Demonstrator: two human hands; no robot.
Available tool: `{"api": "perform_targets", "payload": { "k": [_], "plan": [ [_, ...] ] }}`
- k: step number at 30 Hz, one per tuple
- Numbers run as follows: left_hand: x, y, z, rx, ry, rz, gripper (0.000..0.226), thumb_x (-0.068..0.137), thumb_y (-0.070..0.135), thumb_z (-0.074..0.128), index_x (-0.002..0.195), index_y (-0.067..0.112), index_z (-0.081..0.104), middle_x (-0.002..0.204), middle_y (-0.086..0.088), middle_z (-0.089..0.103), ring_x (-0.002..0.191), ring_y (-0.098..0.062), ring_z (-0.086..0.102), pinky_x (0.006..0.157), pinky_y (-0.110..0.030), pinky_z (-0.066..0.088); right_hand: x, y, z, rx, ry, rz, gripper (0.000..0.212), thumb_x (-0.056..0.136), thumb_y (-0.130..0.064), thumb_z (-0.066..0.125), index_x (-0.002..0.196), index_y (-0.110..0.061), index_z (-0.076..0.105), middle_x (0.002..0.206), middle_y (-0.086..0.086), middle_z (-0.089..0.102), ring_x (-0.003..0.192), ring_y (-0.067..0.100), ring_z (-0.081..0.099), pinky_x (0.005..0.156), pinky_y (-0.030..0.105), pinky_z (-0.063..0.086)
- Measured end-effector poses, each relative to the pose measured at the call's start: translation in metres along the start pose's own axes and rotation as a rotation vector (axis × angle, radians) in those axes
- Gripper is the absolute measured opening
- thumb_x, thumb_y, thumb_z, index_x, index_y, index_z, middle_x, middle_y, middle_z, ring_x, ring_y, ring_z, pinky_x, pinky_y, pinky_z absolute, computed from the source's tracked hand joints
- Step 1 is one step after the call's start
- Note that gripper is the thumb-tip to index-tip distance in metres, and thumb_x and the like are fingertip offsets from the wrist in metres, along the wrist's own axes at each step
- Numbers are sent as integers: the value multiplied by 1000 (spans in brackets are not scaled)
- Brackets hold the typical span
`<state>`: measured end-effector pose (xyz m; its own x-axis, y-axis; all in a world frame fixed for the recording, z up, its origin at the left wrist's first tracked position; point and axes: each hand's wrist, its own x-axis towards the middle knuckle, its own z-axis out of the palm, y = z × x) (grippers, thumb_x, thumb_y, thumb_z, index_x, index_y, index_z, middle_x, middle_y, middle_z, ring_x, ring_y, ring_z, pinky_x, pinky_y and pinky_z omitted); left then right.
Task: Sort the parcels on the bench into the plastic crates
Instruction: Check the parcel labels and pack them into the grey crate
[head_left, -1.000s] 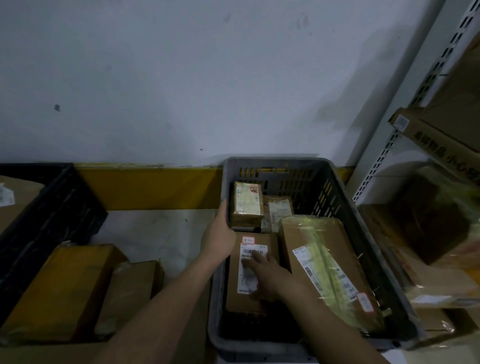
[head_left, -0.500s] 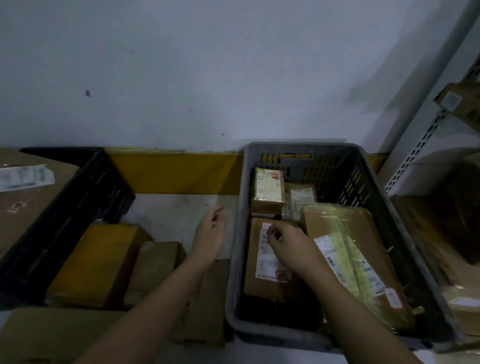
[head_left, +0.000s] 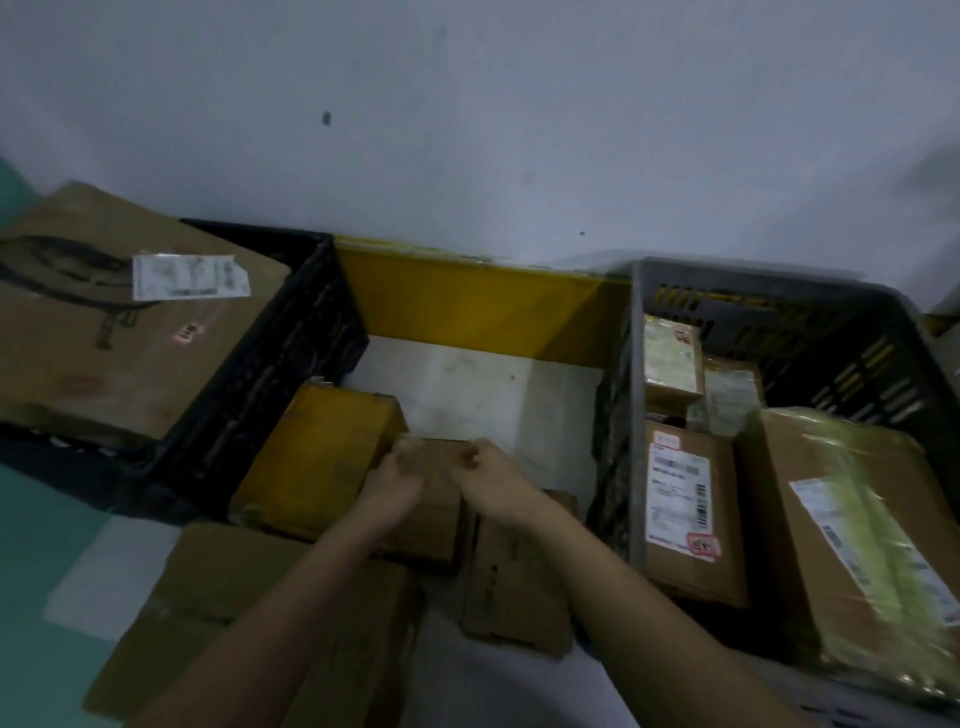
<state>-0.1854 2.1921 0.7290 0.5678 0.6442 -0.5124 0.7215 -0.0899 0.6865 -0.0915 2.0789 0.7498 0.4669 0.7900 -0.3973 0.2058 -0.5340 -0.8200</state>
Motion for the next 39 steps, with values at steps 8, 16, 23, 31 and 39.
{"api": "perform_targets", "payload": {
  "k": [8, 16, 23, 31, 39],
  "plan": [
    [17, -26, -7, -109, -72, -248, 21, 101, 16, 47, 81, 18, 41, 78, 2, 38, 65, -12, 36, 62, -30, 34, 26, 13, 52, 101, -102, 237, 25, 105, -19, 41, 116, -10, 61, 116, 14, 63, 105, 31, 59, 87, 38, 47],
    [21, 8, -28, -307, 77, -90, 38, 101, 23, 44, 138, 15, 52, 120, -6, 63, 105, -29, 63, 89, -43, 53, 35, -8, 35, 308, 277, 221, 34, 98, -17, 53, 132, -14, 51, 127, 6, 60, 114, 26, 60, 97, 42, 54],
    [-9, 59, -46, -739, 238, 294, 25, 99, 7, 50, 106, 17, 72, 103, 0, 73, 94, -12, 68, 80, -27, 56, 23, -42, -38, 643, 581, 38, 31, 101, -19, 55, 129, -29, 46, 115, 0, 58, 95, 16, 62, 77, 40, 60],
    [-10, 75, -78, -842, 447, 345, 18, 100, 11, 52, 104, 19, 68, 106, -8, 69, 84, -16, 63, 67, -28, 51, 2, -36, -84, 1119, 317, 176, 33, 104, -19, 49, 137, -19, 53, 128, 13, 58, 105, 31, 61, 62, 40, 60],
    [-18, 90, -55, -1104, -428, 131, 62, 85, 65, 57, 125, 19, 67, 129, -14, 66, 114, -33, 65, 97, -53, 49, -21, -49, -83, 1191, -13, 203, 22, 104, -13, 47, 109, -4, 66, 98, 17, 70, 89, 25, 65, 56, 30, 61]
  ]
}}
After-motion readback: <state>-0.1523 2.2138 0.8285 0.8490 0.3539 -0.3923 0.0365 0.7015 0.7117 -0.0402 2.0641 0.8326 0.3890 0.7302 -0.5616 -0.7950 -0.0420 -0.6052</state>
